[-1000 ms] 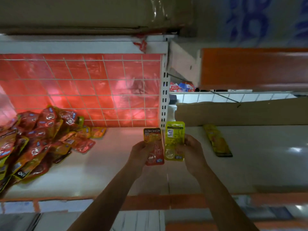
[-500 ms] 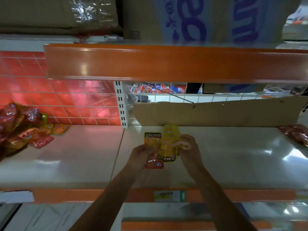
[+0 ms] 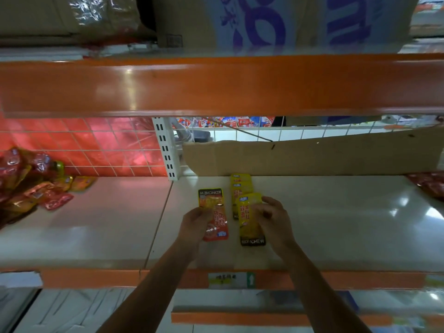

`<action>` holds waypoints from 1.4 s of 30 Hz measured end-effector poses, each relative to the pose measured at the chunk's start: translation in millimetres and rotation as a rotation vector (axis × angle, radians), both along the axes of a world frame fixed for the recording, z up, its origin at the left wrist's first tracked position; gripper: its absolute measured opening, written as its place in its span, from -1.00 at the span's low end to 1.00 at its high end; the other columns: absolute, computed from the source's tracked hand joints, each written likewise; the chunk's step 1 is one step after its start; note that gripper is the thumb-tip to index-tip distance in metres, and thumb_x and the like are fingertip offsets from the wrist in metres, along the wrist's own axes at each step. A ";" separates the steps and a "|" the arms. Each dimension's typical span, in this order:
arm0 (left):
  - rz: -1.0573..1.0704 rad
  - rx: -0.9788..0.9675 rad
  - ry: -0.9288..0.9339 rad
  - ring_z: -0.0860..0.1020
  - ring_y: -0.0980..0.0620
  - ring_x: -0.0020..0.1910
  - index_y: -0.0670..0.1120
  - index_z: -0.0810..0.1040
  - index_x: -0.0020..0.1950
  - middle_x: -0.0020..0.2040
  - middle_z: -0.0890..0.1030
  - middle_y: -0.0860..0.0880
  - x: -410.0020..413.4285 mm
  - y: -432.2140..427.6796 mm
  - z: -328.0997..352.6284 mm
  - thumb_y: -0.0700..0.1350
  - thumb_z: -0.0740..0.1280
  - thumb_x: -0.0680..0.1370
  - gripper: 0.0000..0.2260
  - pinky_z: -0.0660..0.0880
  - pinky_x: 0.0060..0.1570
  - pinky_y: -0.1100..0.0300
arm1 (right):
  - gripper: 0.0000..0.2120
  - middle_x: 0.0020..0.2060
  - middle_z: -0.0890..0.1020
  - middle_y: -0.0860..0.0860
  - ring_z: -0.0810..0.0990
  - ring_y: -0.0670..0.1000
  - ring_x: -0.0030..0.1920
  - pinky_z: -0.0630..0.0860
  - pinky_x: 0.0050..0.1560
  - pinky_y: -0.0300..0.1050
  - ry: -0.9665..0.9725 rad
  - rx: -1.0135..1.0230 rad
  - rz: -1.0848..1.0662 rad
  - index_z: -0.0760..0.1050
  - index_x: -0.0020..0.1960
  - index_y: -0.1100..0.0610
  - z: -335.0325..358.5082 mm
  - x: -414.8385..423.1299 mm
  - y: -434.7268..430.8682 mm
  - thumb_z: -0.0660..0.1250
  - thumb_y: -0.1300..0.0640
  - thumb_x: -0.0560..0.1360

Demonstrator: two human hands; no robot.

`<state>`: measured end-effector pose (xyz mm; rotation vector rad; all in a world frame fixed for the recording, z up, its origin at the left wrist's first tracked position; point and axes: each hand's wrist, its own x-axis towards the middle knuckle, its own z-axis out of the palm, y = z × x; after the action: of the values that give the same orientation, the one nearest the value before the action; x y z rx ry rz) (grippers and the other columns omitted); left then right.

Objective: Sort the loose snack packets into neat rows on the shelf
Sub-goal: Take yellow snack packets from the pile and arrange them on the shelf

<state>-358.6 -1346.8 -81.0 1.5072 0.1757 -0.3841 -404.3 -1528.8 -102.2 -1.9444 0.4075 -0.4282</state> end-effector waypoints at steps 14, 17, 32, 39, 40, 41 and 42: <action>-0.031 0.045 -0.002 0.64 -0.24 -0.06 -0.17 0.57 -0.05 -0.03 0.65 -0.24 17.7 1.7 -6.3 -0.22 0.27 0.57 -0.92 0.56 0.05 -0.19 | -0.67 0.08 0.62 0.05 0.56 -0.10 -0.11 0.42 -0.22 -0.40 0.109 0.020 -0.086 0.55 0.25 0.07 -1.3 28.3 4.8 0.34 0.21 0.50; -0.047 0.045 -0.001 0.66 -0.19 -0.10 -0.15 0.57 -0.04 -0.05 0.66 -0.21 18.4 -0.3 -9.2 -0.22 0.28 0.57 -0.92 0.58 0.02 -0.14 | -0.66 0.08 0.64 0.08 0.58 -0.06 -0.04 0.45 -0.05 -0.28 0.121 0.013 -0.098 0.57 0.23 0.08 -4.0 31.3 3.9 0.38 0.22 0.46; -0.126 -0.001 -0.044 0.68 -0.08 -0.18 -0.14 0.59 -0.04 -0.14 0.69 -0.11 18.8 -3.1 -4.7 -0.25 0.27 0.57 -0.89 0.63 -0.13 0.03 | -0.64 0.19 0.58 0.10 0.57 0.03 0.14 0.38 0.01 -0.30 0.176 -0.127 -0.082 0.52 0.28 0.13 -5.4 33.6 4.1 0.25 0.32 0.52; -0.177 -0.204 -0.024 0.68 -0.07 -0.17 -0.10 0.60 -0.04 -0.09 0.69 -0.13 18.1 -14.6 8.1 -0.34 0.28 0.52 -0.82 0.62 -0.19 0.06 | -0.79 0.11 0.61 0.07 0.56 0.00 0.09 0.39 -0.01 -0.37 0.032 -0.194 -0.167 0.61 0.11 0.13 2.1 16.9 8.0 0.28 0.25 0.53; -0.177 -0.259 -0.016 0.68 -0.05 -0.21 -0.12 0.60 -0.05 -0.12 0.70 -0.13 17.3 -18.5 11.3 -0.36 0.26 0.52 -0.81 0.62 -0.24 0.08 | -0.81 0.08 0.62 0.05 0.56 -0.04 0.05 0.36 -0.09 -0.48 0.014 -0.178 -0.180 0.62 0.09 0.12 4.3 13.1 8.9 0.27 0.21 0.54; -0.173 -0.315 -0.002 0.68 -0.03 -0.24 -0.15 0.59 -0.05 -0.16 0.70 -0.13 16.1 -23.3 14.3 -0.37 0.25 0.53 -0.82 0.62 -0.27 0.10 | -0.81 0.06 0.63 0.02 0.55 -0.09 -0.01 0.31 -0.17 -0.57 0.005 -0.157 -0.188 0.62 0.09 0.12 7.0 9.7 9.8 0.27 0.18 0.56; -0.168 -0.356 0.012 0.67 -0.02 -0.26 -0.17 0.58 -0.03 -0.17 0.69 -0.13 15.8 -28.1 15.4 -0.37 0.24 0.54 -0.83 0.63 -0.27 0.12 | -0.81 0.02 0.64 0.00 0.55 -0.14 -0.06 0.31 -0.21 -0.60 0.005 -0.126 -0.187 0.62 0.09 0.11 9.9 6.4 10.5 0.27 0.14 0.56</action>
<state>-342.8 -1374.9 -65.6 1.1710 -0.0118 -0.5294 -397.9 -1518.4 -92.3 -2.0376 0.5800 -0.5820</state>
